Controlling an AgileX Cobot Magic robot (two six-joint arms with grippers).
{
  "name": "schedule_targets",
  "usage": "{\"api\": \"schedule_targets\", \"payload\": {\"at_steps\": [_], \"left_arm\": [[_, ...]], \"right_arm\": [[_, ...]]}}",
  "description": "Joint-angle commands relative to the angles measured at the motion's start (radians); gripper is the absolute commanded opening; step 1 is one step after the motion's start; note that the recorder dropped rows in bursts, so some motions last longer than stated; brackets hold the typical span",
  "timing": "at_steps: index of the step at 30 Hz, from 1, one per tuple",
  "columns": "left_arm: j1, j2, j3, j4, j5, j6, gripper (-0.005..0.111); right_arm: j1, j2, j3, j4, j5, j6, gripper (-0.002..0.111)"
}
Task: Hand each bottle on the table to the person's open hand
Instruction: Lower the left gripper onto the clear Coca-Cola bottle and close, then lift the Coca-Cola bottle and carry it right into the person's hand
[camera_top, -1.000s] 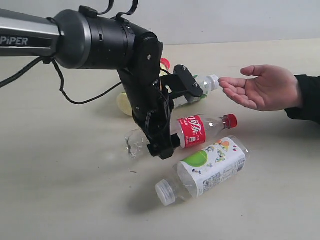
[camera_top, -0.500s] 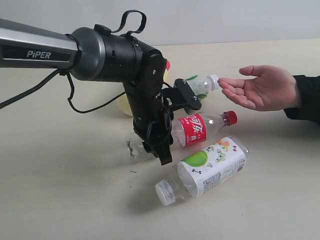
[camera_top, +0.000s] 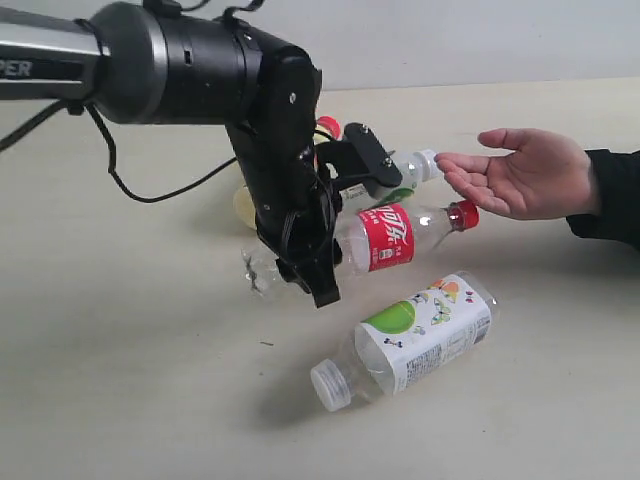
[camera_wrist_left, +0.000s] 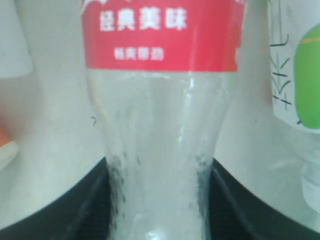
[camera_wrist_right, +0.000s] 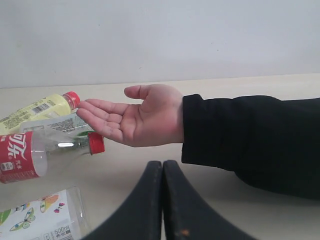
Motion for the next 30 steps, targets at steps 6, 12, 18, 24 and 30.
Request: {"api": "schedule_targets", "payload": {"at_steps": [6, 12, 18, 24, 30], "left_arm": [[-0.004, -0.185, -0.004, 0.000, 0.135, -0.023, 0.000], [-0.004, -0.301, -0.004, -0.078, 0.093, -0.238, 0.000], [-0.004, -0.341, -0.004, -0.463, -0.123, -0.423, 0.000], [-0.011, -0.289, -0.004, -0.894, -0.364, -0.380, 0.000], [-0.015, -0.184, -0.004, -1.189, -0.547, -0.252, 0.000]], "right_arm": [[-0.005, -0.005, 0.003, 0.000, -0.006, -0.004, 0.000], [-0.005, -0.005, 0.003, 0.000, -0.006, -0.004, 0.000], [-0.005, -0.005, 0.003, 0.000, -0.006, -0.004, 0.000], [-0.005, -0.005, 0.003, 0.001, -0.006, -0.004, 0.000], [-0.005, -0.005, 0.003, 0.001, -0.006, -0.004, 0.000]]}}
